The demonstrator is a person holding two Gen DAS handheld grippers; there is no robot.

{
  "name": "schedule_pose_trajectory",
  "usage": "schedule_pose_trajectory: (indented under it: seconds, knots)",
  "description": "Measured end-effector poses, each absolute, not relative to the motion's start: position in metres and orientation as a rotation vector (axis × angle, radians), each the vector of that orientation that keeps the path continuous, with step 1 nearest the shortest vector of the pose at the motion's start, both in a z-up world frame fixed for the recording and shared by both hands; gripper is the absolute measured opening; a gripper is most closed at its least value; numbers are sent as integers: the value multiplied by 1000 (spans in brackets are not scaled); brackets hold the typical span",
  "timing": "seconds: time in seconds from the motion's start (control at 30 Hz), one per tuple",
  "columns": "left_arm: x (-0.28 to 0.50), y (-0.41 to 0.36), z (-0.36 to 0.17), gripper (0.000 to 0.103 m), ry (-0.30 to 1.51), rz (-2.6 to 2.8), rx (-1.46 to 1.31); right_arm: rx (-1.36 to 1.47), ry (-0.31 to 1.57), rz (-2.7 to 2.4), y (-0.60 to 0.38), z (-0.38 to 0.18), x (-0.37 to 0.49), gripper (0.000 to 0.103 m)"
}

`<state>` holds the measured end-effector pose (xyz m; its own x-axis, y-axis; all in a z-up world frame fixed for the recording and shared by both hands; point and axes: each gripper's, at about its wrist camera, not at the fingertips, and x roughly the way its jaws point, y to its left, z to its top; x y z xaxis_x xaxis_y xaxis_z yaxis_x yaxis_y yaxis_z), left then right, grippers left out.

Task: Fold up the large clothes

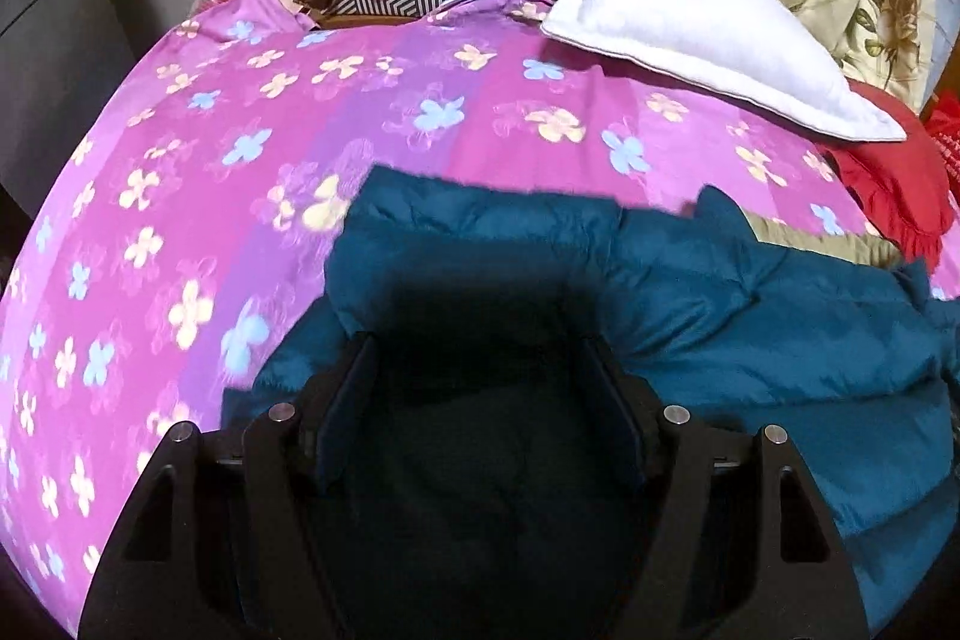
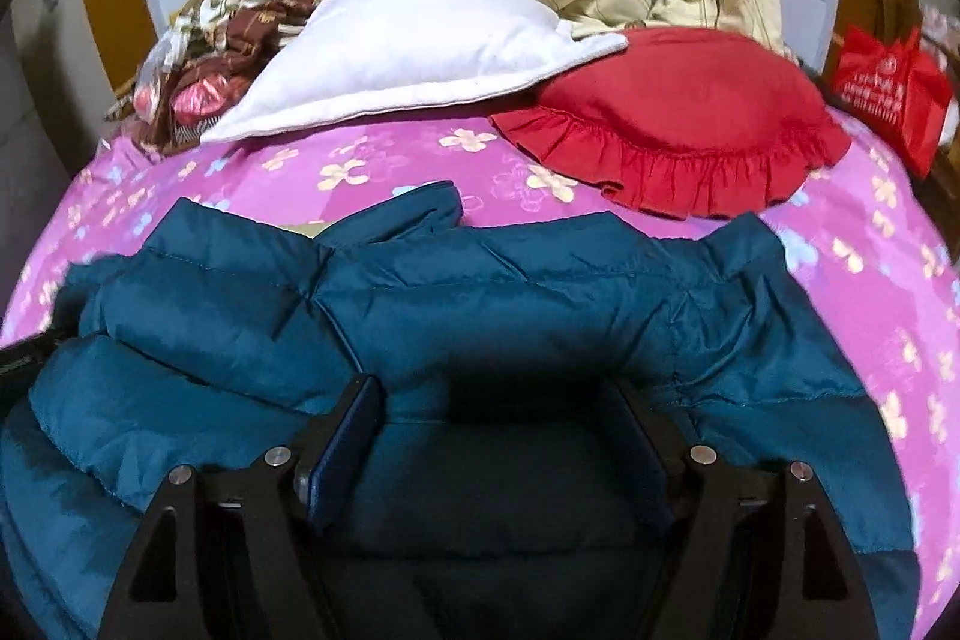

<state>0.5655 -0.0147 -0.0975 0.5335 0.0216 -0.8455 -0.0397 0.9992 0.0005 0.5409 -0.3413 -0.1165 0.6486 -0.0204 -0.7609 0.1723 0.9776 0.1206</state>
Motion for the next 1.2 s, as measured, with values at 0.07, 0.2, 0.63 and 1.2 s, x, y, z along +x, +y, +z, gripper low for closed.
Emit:
schedule_pose_trajectory:
  seconds: [0.07, 0.2, 0.63, 1.2]
  knots:
    - [569, -19, -100, 72, 997, 38, -4, 230, 841, -104, -347, -119, 538, 75]
    - [568, -25, -100, 73, 981, 44, 35, 271, 824, -101, -351, -123, 535, 75]
    - [483, 70, -54, 73, 962, 28, -213, 194, 786, -232, -367, -70, 442, 74]
    - [473, 120, -117, 95, 1017, 1, -493, 470, 776, -308, -442, -133, 408, 97]
